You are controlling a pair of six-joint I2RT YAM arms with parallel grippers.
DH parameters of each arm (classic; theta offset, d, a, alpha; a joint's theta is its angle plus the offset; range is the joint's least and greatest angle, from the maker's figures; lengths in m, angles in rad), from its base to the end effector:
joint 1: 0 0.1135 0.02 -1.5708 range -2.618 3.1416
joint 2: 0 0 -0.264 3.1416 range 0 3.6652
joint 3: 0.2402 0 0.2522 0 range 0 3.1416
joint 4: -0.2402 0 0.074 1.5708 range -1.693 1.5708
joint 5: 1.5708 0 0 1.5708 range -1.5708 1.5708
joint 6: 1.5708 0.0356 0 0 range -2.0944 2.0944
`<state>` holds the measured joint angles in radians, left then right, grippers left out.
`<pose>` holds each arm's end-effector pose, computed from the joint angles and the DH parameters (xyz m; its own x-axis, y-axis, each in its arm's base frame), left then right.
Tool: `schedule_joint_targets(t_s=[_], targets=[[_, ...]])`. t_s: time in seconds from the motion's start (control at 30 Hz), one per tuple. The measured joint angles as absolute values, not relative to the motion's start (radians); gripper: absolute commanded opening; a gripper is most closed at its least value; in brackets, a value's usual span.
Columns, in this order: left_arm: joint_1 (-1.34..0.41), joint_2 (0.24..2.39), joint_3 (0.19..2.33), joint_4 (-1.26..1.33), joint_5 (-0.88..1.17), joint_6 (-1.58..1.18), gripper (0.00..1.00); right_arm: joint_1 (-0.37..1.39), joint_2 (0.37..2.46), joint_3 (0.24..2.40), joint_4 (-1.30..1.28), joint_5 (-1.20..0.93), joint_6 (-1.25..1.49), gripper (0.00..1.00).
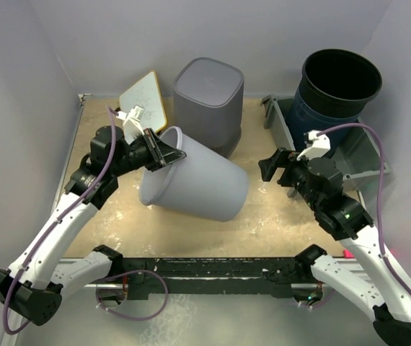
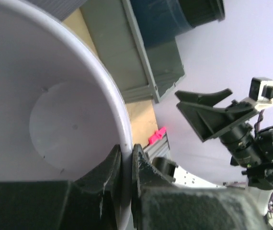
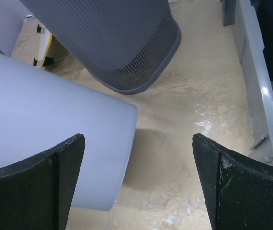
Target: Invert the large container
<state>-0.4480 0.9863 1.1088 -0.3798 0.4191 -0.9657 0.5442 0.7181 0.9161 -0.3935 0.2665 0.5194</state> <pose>0.1858 -0.1054 0.3960 -0.7476 -0.4742 -0.4650 0.2382 0.4620 -0.8543 0.1382 0.0727 0.3732 -0.2825 0.3888 -0.8770 -0.1592 0.8825 0.4425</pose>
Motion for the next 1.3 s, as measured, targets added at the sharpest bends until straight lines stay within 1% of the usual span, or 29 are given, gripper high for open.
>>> schedule_joint_targets(t_s=[0.2,0.27,0.33,0.47,0.53,0.67,0.87,1.03,1.1,1.23,1.3], targets=[[-0.446,0.985,0.991,-0.265,0.447,-0.977,0.00,0.544,0.713,0.916,-0.427,0.273,0.521,0.95],[-0.446,0.984,0.966,-0.245,0.451,-0.967,0.10,0.544,0.713,0.916,-0.430,0.272,0.524,0.95],[-0.446,0.985,0.952,-0.251,0.446,-0.942,0.22,0.544,0.714,0.916,-0.432,0.271,0.529,0.95],[-0.447,1.004,0.949,-0.327,0.414,-0.860,0.36,0.544,0.726,0.916,-0.444,0.258,0.541,0.95],[-0.447,1.020,0.950,-0.373,0.387,-0.822,0.47,0.544,0.735,0.916,-0.455,0.241,0.552,0.96],[-0.447,1.051,0.971,-0.480,0.321,-0.748,0.53,0.544,0.760,0.916,-0.479,0.184,0.580,0.98],[-0.454,1.073,1.079,-0.598,0.226,-0.652,0.54,0.544,0.794,0.907,-0.492,0.054,0.650,0.99],[-0.517,1.092,1.134,-0.670,0.142,-0.603,0.52,0.544,0.793,0.810,-0.476,-0.037,0.734,0.98],[-0.572,1.105,1.151,-0.695,0.097,-0.589,0.46,0.544,0.786,0.772,-0.472,-0.060,0.771,0.98],[-0.665,1.142,1.171,-0.730,0.026,-0.579,0.26,0.544,0.755,0.739,-0.458,-0.081,0.828,0.97],[-0.678,1.155,1.175,-0.726,0.012,-0.582,0.18,0.544,0.731,0.730,-0.448,-0.086,0.847,0.97]])
